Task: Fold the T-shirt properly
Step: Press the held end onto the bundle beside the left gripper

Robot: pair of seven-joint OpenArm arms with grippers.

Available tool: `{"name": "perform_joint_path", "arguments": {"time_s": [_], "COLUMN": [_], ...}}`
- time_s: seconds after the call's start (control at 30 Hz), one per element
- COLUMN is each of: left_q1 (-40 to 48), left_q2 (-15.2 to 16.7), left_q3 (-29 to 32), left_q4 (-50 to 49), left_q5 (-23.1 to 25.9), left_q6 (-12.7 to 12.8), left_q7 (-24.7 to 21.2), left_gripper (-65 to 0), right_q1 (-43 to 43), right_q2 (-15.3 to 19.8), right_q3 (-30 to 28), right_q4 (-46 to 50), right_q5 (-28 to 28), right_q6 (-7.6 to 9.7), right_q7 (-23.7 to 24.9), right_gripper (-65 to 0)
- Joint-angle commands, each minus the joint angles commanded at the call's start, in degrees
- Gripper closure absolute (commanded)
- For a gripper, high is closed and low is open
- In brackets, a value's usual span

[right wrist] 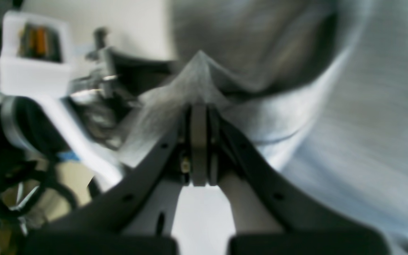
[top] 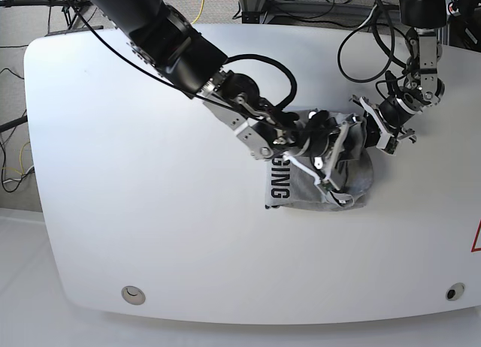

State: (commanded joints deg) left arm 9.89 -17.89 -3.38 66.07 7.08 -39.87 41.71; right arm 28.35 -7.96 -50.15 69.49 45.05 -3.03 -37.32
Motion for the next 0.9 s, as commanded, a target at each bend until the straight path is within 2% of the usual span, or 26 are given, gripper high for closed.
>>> {"name": "perform_joint_path", "arguments": {"time_s": [0.13, 0.57, 0.8, 0.9], "left_q1": [0.0, 0.1, -0.2, -0.3], "left_q2": [0.0, -0.4, -0.5, -2.2], "left_q3": [0.0, -0.5, -6.7, -8.5], "left_q4": [0.1, 5.4, 8.0, 8.0], "left_q5": [0.0, 0.0, 0.1, 0.1], "left_q6": [0.0, 0.0, 0.0, 0.0], "left_q7": [0.0, 0.0, 0.0, 0.0], "left_gripper": [0.0, 0.0, 0.0, 0.0], "right_q1": [2.8, 5.0, 6.3, 6.7], "right_q2": [-1.0, -1.0, -1.0, -1.0], "right_q3": [-4.0, -4.1, -2.5, -0.3], "right_q4": [-4.1, -4.8, -1.6, -0.6], "right_q5": [0.0, 0.3, 0.4, 0.4], "right_q6": [0.0, 0.0, -0.09, -0.09], "right_q7": [2.9, 4.0, 3.9, 3.8], "right_gripper": [-0.5, -0.5, -0.5, -0.5]}}
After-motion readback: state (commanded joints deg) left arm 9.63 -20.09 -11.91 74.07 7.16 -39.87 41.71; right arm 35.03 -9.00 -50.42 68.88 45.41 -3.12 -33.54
